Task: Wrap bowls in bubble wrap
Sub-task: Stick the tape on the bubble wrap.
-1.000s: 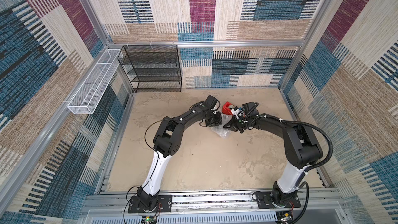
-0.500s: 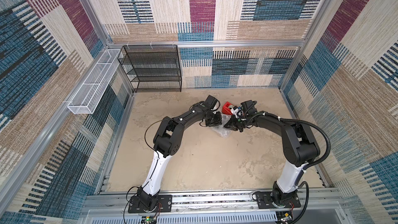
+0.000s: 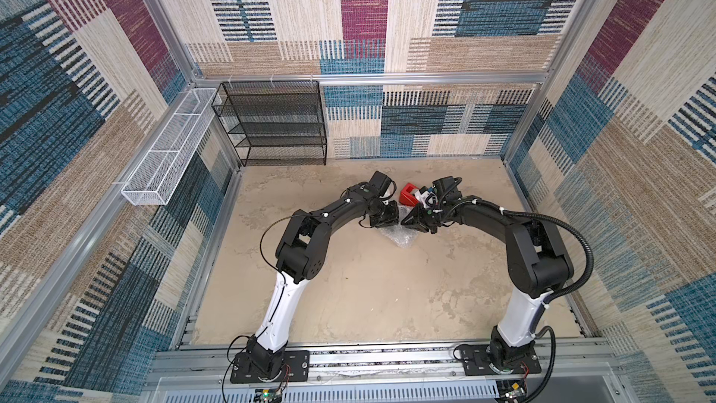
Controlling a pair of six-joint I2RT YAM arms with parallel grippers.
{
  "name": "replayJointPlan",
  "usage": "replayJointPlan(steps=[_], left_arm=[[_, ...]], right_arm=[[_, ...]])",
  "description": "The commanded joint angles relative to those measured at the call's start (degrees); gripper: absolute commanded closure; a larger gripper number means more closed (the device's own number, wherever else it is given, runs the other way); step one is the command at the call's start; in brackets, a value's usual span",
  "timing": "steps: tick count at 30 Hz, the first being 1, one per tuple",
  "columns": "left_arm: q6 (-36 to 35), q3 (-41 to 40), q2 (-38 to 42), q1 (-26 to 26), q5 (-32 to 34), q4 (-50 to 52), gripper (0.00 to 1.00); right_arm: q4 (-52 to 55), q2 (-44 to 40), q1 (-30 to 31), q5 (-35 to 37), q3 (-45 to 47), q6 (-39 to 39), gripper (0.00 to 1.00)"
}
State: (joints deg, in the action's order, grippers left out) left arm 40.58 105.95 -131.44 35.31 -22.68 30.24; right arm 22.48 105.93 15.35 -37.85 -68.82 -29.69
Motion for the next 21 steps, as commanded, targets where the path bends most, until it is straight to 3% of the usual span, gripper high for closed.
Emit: replayJointPlan(steps=[1,15,17,21], left_arm=[[0.3,0.0,0.6,0.0,0.4,0.4,0.84],[0.6,-0.6,0.7,0.0,0.4,0.0,0.84],[0.6,-0.7,0.7,0.0,0.5,0.0,0.84],[0.6,-0.7,0.7,-0.1,0.5,0.0,0.84]], right_arm=[[-0.9,0.5,0.0,0.9,-0.8,-0.5,0.77],[2.0,-7.3,0.1,7.3,0.9,-1.9,0.67],[2.8,-7.8,0.0,8.2,0.5,-1.8,0.68],[1.8,-8.1,0.2,6.5,1.2,-1.5,0.80]])
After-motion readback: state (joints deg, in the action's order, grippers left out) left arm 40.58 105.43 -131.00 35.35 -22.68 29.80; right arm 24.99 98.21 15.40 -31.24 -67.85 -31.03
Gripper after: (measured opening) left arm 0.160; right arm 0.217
